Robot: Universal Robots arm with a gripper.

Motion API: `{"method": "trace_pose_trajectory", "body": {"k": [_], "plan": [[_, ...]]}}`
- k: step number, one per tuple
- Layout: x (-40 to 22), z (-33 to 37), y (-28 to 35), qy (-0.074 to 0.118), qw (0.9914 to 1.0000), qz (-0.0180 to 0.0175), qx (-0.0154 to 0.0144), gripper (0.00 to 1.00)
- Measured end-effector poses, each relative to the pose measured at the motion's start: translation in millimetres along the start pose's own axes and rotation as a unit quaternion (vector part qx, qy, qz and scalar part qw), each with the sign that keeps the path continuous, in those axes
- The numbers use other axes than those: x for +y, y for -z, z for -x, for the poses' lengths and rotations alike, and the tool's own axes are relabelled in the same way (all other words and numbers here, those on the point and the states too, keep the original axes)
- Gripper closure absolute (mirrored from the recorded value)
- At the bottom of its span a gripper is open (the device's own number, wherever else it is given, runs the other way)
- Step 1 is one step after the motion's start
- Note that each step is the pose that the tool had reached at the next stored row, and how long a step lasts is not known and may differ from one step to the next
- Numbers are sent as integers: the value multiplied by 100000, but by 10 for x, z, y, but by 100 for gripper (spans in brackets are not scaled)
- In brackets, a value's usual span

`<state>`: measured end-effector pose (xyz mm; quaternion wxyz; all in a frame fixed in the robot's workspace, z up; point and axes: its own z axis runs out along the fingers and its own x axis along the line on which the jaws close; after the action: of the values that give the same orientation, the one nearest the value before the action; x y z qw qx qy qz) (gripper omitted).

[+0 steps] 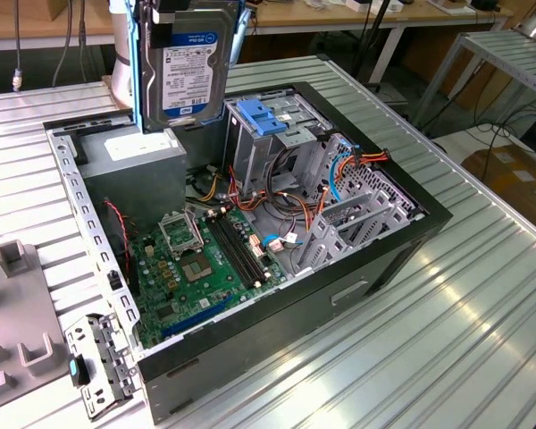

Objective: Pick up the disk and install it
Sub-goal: 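Insert the disk into the insertion slot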

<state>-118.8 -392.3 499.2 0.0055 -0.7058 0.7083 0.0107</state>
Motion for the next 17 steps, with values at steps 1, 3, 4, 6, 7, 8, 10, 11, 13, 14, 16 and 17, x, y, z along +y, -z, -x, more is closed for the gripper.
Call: {"method": "trace_pose_trajectory", "body": {"k": [1,3,4,6,7,8,10,11,13,14,16,17], "plan": [[0,0,0,-1,100000,0,1,63],[0,0,0,0,100000,0,3,63],[0,0,0,-1,100000,1,12,63],[-1,-12,0,12,100000,-1,14,63],[-1,-24,0,5,100000,1,14,63],[-1,-37,1,1,100000,2,26,63],[0,-67,1,0,100000,-4,53,63],[-17,-86,0,-2,100000,19,117,63],[-65,-88,-1,-4,100000,47,123,63],[-92,-88,-1,-2,100000,62,125,63],[-165,-88,-1,-4,100000,88,124,63],[-196,-88,-1,-4,100000,98,123,63]]}}
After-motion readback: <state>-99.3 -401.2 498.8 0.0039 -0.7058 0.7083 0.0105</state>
